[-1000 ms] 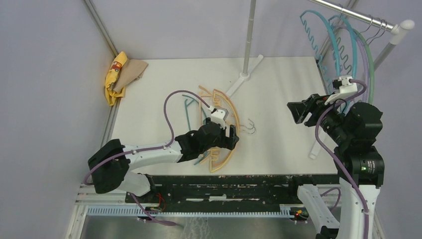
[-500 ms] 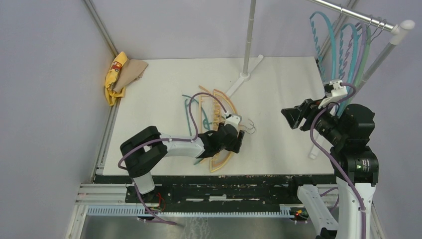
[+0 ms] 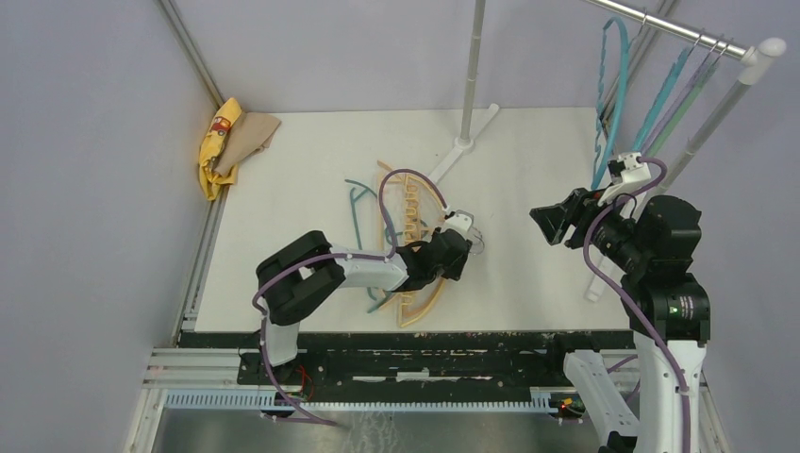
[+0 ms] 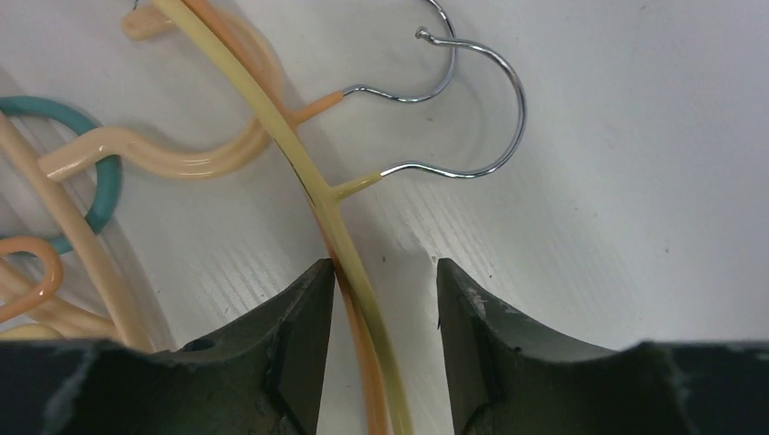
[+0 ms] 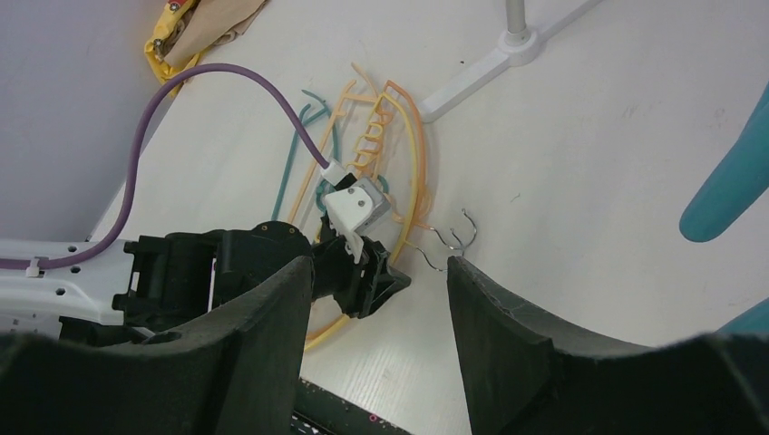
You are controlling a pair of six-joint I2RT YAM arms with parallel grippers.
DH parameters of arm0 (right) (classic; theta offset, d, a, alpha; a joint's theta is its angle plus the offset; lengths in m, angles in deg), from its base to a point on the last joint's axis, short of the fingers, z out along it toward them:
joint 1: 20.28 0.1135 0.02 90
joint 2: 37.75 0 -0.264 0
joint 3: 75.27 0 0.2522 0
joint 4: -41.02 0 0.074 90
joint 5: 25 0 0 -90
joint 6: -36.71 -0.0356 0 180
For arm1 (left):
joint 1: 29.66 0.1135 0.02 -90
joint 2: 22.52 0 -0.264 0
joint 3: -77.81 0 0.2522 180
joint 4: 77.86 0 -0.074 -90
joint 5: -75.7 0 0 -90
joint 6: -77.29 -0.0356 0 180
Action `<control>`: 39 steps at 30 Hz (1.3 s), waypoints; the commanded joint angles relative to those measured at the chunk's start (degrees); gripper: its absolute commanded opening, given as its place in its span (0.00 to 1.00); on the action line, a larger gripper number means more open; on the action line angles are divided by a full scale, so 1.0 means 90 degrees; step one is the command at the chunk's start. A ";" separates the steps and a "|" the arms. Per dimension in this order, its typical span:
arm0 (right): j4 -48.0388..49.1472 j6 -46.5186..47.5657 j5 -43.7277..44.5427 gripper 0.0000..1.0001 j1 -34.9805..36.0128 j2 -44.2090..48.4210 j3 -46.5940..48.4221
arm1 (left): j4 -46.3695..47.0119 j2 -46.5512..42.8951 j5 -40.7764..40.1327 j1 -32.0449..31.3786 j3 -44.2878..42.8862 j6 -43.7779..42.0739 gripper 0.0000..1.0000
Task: Organize the hangers
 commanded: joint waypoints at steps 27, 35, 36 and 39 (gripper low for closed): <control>0.0533 -0.0360 -0.1624 0.65 0.0015 0.0322 -0.0640 | -0.0649 -0.4036 -0.1137 0.0531 0.0543 0.0961 0.03; 0.2034 -0.1396 -0.2305 0.73 0.0026 0.0377 -0.1364 | 0.1263 -0.4514 0.0060 0.1345 0.0809 0.2909 0.03; 0.2050 -0.1397 -0.2305 0.73 0.0035 0.0313 -0.1354 | 0.1377 -0.4420 0.0168 0.1402 0.0702 0.3093 0.03; 0.2174 -0.1425 -0.2258 0.73 0.0112 0.0099 -0.1341 | 0.1604 -0.4044 0.0495 0.1537 0.0320 0.3466 0.03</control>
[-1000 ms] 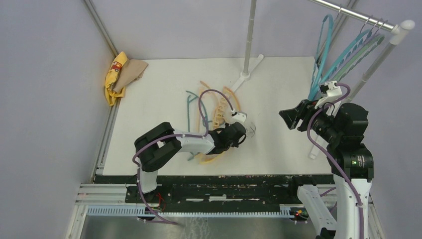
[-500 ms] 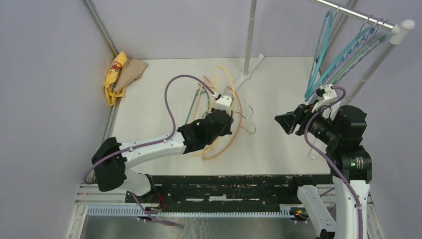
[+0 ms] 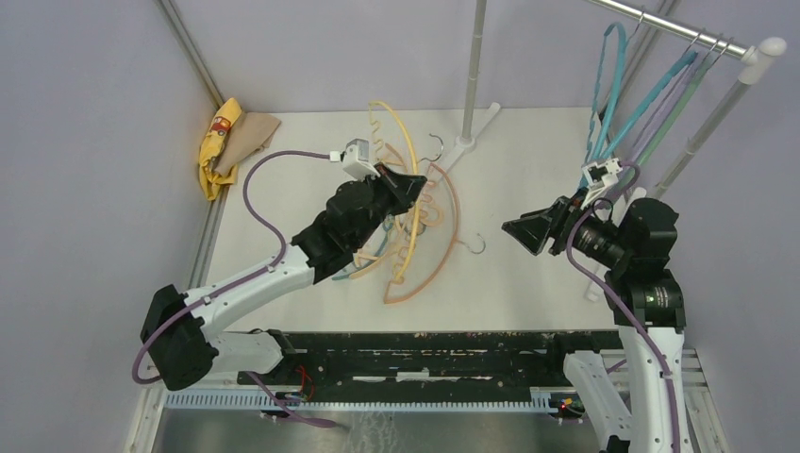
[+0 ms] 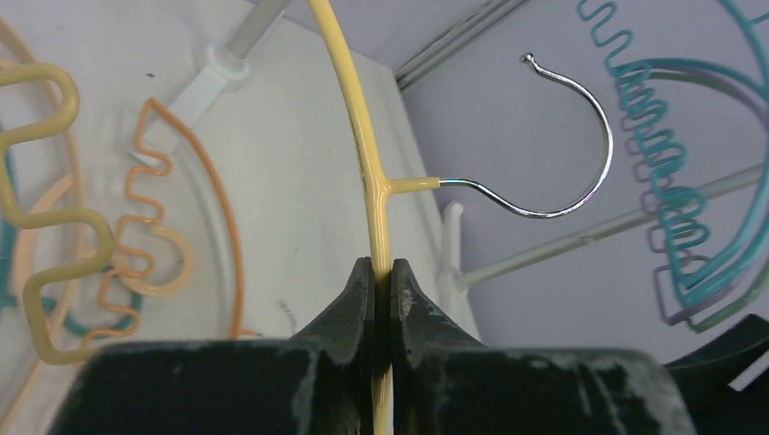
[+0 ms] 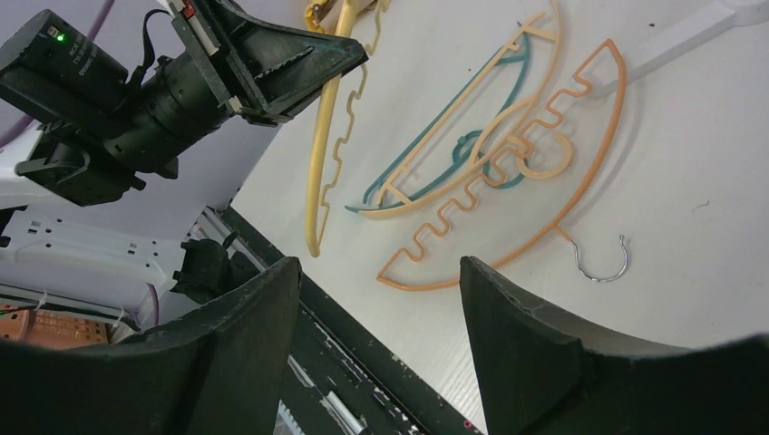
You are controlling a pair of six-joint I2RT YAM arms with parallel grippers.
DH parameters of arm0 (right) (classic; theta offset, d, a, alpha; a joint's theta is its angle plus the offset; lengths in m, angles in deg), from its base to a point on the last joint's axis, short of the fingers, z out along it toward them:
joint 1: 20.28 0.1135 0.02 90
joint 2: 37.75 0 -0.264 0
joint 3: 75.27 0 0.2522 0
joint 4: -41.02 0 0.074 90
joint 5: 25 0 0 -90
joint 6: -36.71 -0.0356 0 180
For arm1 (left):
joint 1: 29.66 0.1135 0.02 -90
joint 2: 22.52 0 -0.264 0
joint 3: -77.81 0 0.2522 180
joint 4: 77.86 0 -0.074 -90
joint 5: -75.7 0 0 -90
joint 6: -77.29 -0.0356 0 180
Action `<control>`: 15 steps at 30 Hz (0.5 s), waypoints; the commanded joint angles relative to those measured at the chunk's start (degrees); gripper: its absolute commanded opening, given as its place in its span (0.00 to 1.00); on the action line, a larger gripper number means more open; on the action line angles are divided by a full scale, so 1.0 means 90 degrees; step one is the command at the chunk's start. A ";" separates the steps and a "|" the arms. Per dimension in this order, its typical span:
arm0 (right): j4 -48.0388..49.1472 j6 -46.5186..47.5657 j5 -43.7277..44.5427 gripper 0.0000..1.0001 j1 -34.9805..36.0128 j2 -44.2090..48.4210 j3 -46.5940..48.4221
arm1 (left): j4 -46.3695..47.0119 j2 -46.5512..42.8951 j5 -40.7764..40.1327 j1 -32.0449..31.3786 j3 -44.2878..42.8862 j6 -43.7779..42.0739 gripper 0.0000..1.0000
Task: Organize the hangers
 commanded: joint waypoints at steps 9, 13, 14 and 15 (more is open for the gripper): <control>0.0554 0.0396 0.1489 0.73 0.1982 -0.1498 0.0708 | 0.1328 0.0874 0.0782 0.0155 -0.1265 0.1437 0.03; 0.0833 0.0405 0.2198 0.71 0.2952 -0.2145 0.0896 | 0.1118 0.0822 0.0672 0.0153 -0.1476 0.1358 0.03; 0.0942 0.0391 0.2305 0.71 0.3074 -0.2258 0.0889 | 0.1092 0.0807 0.0630 0.0153 -0.1496 0.1361 0.03; 0.1043 0.0390 0.2408 0.71 0.3181 -0.2366 0.0882 | 0.1086 0.0784 0.0573 0.0151 -0.1490 0.1392 0.03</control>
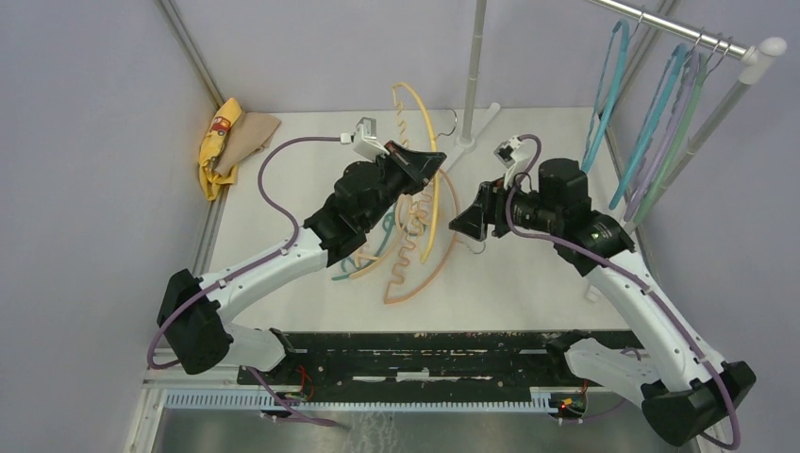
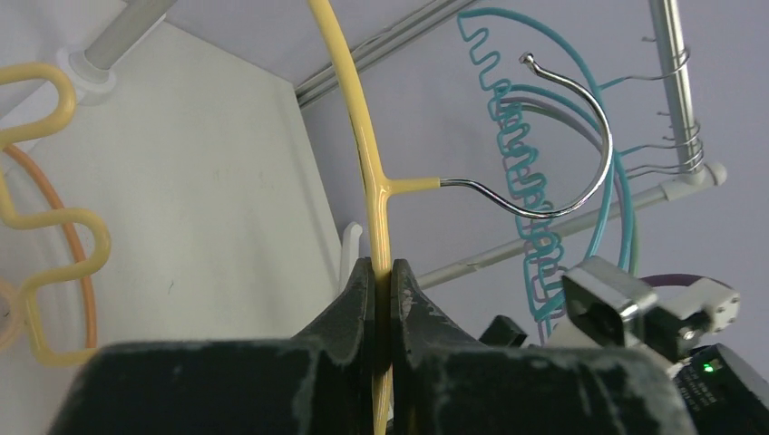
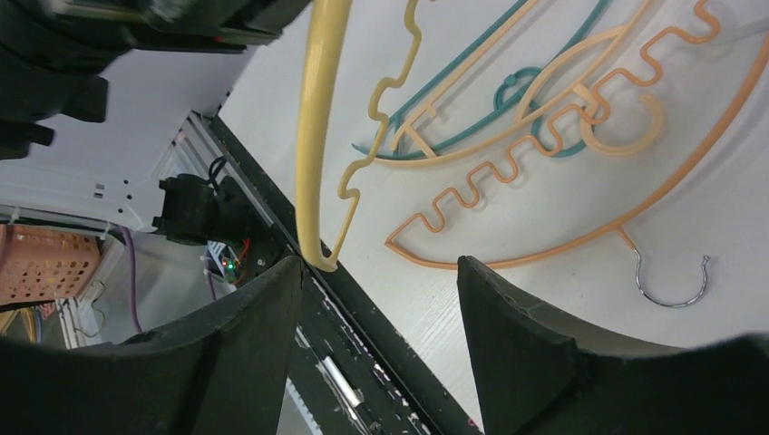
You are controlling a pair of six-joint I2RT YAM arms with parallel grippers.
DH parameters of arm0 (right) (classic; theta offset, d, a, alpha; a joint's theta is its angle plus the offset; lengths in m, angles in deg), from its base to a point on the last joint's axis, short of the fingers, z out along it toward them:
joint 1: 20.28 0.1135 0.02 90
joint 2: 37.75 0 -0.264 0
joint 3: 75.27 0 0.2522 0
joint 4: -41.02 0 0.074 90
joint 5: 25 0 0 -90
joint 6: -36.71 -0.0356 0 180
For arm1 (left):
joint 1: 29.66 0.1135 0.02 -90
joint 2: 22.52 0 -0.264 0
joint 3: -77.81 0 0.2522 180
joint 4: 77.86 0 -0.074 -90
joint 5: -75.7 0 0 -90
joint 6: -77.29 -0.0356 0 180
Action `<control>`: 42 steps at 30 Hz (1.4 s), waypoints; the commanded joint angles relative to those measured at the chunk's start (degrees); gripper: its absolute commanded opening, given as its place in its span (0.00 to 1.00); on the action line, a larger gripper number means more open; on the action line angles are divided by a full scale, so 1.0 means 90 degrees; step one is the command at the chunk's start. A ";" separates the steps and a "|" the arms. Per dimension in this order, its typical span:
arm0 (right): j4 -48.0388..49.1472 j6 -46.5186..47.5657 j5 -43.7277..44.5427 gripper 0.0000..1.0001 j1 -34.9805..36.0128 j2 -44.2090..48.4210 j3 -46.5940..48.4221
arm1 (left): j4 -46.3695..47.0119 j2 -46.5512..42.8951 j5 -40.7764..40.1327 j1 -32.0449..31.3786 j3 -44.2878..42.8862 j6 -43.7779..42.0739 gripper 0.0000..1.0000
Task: Organize the hangers
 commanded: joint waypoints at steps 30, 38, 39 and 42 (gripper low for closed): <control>0.0235 0.0563 0.1783 0.72 0.1142 -0.0510 0.0293 | 0.0732 0.0607 -0.0869 0.0056 -0.0498 -0.0199 0.03; 0.0658 0.0594 0.1716 0.72 0.1245 -0.0927 0.0119 | 0.0677 0.1115 -0.0089 0.0048 -0.1303 -0.0238 0.03; 0.0676 0.0604 0.1715 0.72 0.1248 -0.0998 0.0113 | 0.0660 0.1192 0.0120 0.0042 -0.1404 -0.0182 0.03; 0.0824 0.0577 0.1818 0.71 0.1265 -0.1116 0.0022 | 0.0850 0.1305 0.0693 0.0042 -0.1462 0.0209 0.03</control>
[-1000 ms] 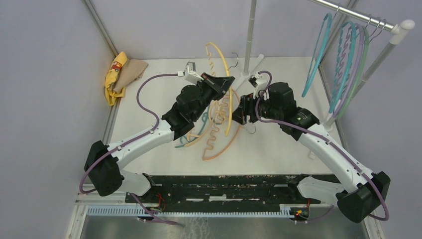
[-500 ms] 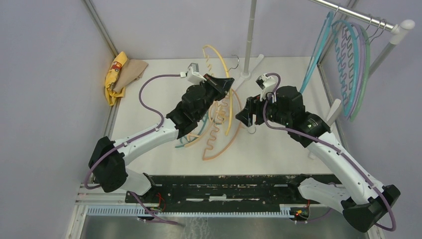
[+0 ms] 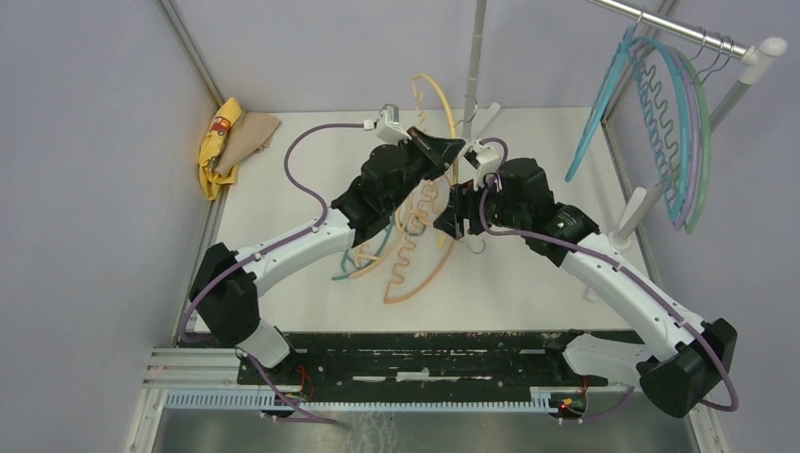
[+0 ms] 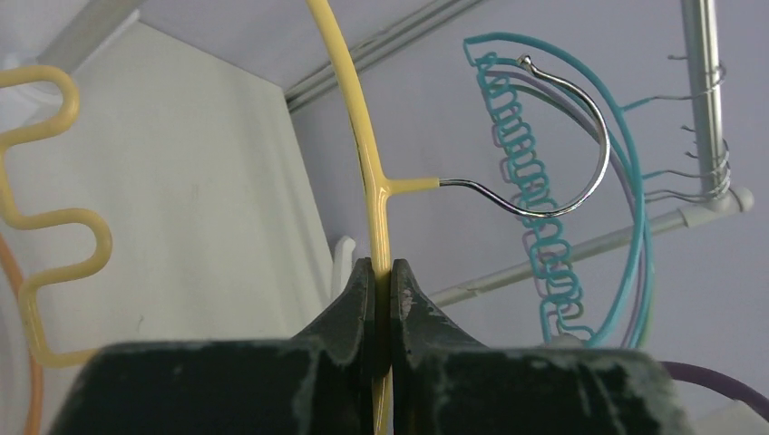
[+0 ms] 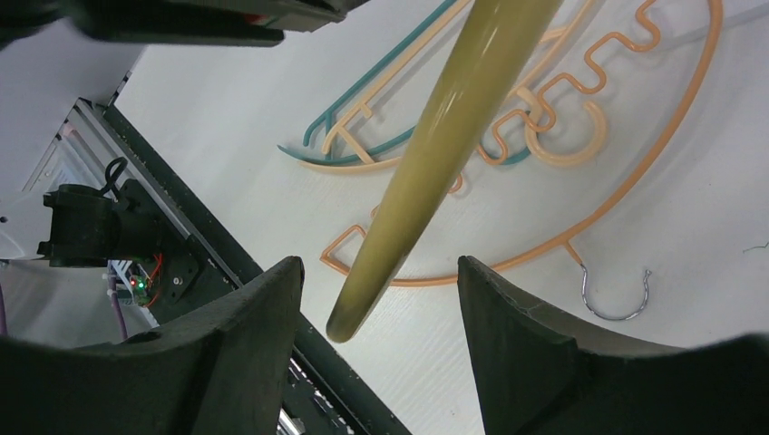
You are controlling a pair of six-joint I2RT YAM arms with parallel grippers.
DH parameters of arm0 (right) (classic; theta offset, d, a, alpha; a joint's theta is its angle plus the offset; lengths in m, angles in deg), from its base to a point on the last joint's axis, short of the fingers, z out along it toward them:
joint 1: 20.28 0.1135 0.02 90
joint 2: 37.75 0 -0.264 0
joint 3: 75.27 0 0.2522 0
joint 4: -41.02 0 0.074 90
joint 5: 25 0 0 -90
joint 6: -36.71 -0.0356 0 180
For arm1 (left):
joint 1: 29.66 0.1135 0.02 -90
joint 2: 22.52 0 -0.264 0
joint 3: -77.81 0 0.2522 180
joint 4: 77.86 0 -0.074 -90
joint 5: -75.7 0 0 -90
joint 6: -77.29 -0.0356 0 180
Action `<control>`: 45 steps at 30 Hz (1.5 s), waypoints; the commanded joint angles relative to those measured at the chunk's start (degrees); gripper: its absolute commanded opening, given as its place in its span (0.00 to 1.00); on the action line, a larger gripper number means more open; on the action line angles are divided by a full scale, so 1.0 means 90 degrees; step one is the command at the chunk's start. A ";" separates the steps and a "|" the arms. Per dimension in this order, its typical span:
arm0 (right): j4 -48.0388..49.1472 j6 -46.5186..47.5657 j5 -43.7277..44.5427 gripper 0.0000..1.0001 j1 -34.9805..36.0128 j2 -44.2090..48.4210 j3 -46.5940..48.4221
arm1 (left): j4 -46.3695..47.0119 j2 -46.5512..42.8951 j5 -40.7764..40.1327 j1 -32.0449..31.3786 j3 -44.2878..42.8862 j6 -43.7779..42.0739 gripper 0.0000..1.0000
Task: Organize the hangers
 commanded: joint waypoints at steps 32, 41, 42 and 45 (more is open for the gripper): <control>0.0245 -0.0055 0.3410 0.04 0.0079 0.0870 -0.0797 | -0.0263 -0.2559 0.2292 0.0054 0.1440 -0.2421 0.99; -0.1280 -0.0049 0.4433 0.05 0.0081 0.0697 0.0998 | -0.1448 -0.3075 0.1958 0.0054 0.2767 -0.3211 0.90; -0.1447 -0.0076 0.4544 0.05 0.0076 0.0630 0.1197 | -0.1492 -0.3064 0.1933 0.0055 0.2834 -0.3238 0.86; -0.1677 -0.0117 0.4844 0.05 0.0079 0.0624 0.1565 | -0.1607 -0.3041 0.1886 0.0054 0.2953 -0.3322 0.83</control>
